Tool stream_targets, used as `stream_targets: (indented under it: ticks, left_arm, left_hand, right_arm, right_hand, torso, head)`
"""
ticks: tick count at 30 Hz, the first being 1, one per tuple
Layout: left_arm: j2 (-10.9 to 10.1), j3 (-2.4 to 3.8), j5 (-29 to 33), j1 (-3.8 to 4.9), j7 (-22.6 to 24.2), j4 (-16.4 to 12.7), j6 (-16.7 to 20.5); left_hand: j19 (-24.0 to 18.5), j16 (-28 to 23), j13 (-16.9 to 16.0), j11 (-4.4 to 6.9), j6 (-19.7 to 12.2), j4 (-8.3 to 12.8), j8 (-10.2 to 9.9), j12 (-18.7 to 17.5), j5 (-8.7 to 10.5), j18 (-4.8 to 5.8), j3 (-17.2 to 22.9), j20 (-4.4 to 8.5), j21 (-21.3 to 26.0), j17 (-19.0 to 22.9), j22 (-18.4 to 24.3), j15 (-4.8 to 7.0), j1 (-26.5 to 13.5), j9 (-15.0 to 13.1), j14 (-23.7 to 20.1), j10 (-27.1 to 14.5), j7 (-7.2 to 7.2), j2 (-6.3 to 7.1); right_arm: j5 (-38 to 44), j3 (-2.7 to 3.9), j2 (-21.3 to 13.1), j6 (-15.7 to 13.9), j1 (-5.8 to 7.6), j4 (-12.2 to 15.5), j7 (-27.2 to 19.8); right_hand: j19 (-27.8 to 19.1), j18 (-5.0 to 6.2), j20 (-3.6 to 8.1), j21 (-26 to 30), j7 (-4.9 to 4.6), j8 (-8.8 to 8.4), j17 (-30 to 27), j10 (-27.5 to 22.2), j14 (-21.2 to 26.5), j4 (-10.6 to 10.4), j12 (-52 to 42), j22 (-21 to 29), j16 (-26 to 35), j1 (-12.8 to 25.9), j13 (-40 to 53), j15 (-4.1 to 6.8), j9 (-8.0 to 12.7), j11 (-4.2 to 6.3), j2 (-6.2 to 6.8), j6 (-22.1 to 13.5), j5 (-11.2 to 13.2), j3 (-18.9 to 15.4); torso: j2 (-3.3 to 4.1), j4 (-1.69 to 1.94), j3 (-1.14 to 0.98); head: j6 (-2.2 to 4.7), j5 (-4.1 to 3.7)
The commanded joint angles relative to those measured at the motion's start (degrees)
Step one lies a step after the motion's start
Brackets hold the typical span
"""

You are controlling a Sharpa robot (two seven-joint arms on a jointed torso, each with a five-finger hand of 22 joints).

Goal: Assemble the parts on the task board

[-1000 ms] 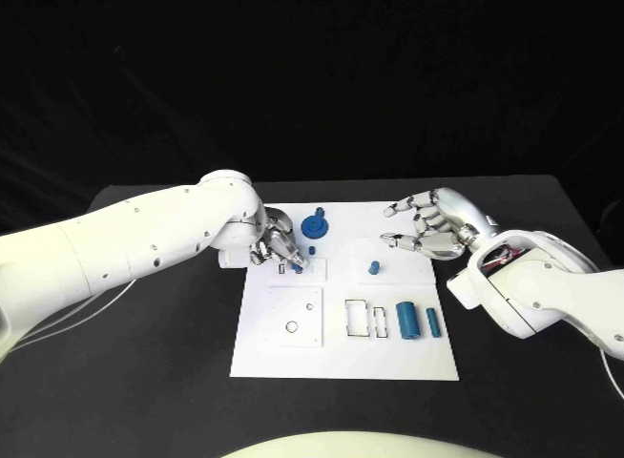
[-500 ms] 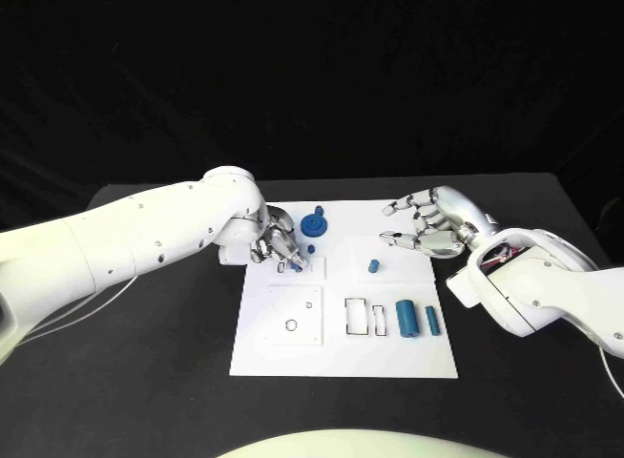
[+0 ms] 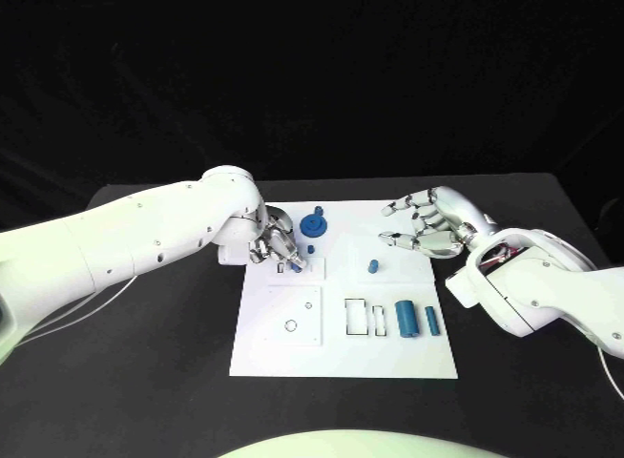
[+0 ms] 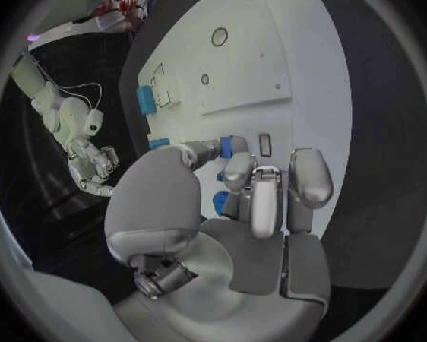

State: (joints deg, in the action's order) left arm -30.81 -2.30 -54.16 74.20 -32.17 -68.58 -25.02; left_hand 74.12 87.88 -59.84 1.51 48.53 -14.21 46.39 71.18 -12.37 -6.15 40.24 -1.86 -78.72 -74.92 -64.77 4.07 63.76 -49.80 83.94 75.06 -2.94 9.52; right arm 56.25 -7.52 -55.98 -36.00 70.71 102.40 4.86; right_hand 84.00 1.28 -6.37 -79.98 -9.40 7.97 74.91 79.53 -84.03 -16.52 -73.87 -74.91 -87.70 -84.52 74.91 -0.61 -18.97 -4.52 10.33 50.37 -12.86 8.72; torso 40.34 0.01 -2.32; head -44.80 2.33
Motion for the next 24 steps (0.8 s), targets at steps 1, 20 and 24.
stream_targets:
  ticks: [1,20,24]
  left_arm:
    - [0.02,-0.07,1.99,-0.04,-0.18,-0.06,-0.44]
    - [-0.1,0.19,4.52,1.06,-0.47,0.51,-3.81]
    - [0.06,0.19,4.5,1.33,-0.5,0.81,-4.14]
  left_hand:
    - [0.47,0.32,-0.12,-0.09,0.1,14.42,-0.03,0.08,-0.13,0.88,14.33,-0.06,-0.22,-10.99,-0.08,0.46,0.04,-0.03,4.94,0.35,0.19,-0.23]
    - [0.44,0.38,-0.1,-0.09,0.17,14.54,-0.1,0.07,-0.2,0.87,14.35,-0.07,-0.21,-11.12,-0.06,0.45,0.01,-0.04,4.97,0.36,0.19,-0.24]
    - [0.43,0.38,-0.07,-0.1,0.18,14.56,-0.13,0.04,-0.2,0.87,14.36,-0.07,-0.21,-11.11,-0.06,0.44,0.0,-0.04,4.97,0.35,0.18,-0.25]
  right_arm:
    - [0.16,0.0,0.07,0.61,-0.04,0.04,-0.4]
    - [0.16,-0.01,0.17,0.66,-0.13,-0.13,-0.41]
    - [0.16,-0.01,0.2,0.66,-0.17,-0.16,-0.41]
  right_hand:
    - [1.52,1.03,0.32,0.2,-0.03,0.2,10.12,-0.06,-4.66,-0.04,-0.13,-9.58,0.24,0.35,3.27,0.5,0.06,0.1,-0.05,0.26,-0.26,0.22]
    - [1.52,1.03,0.32,0.2,-0.03,0.2,10.12,-0.06,-4.66,-0.04,-0.13,-9.58,0.24,0.35,3.27,0.5,0.06,0.1,-0.05,0.26,-0.26,0.22]
    - [1.52,1.03,0.32,0.2,-0.03,0.2,10.12,-0.06,-4.66,-0.04,-0.13,-9.58,0.24,0.35,3.27,0.5,0.06,0.1,-0.05,0.26,-0.26,0.22]
  torso:
    - [-0.01,0.05,0.02]
    - [-0.05,0.05,-0.04]
    - [-0.05,0.05,-0.03]
  head:
    - [0.02,-0.06]
    - [0.1,0.03]
    - [0.1,0.06]
